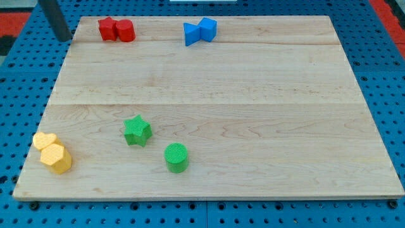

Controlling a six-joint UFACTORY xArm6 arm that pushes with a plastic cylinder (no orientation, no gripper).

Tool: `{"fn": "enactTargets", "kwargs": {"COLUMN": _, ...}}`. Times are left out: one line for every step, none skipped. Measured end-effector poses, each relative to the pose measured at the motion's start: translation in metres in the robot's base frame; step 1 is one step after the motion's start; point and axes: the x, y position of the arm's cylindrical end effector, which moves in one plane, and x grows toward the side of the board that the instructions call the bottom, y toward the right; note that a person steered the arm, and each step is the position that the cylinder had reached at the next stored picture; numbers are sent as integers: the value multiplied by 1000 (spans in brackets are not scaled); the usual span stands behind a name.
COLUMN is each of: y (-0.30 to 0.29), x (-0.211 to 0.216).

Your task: Move the red star to the bottom of the triangle

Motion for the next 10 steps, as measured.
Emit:
{"fn": "enactTargets", "kwargs": {"y": 39, "x": -8}}
{"fn": "enactTargets", "kwargs": {"y": 118, "x": -8}}
{"fn": "enactTargets", "kwargs": {"y": 100, "x": -8}}
{"fn": "enactTargets", "kwargs": {"y": 73, "x": -26}}
{"fn": "enactTargets", "kwargs": {"y": 92, "x": -53}}
{"fn": "enactTargets", "kwargs": {"y": 129, "x": -59}}
{"fn": "enactTargets", "kwargs": {"y": 193, "x": -40}}
{"fn": "enactTargets", "kwargs": {"y": 230, "x": 1}}
{"fn": "enactTargets", "kwargs": {"y": 244, "x": 25}}
{"fn": "enactTargets", "kwargs": {"y": 245, "x": 42}}
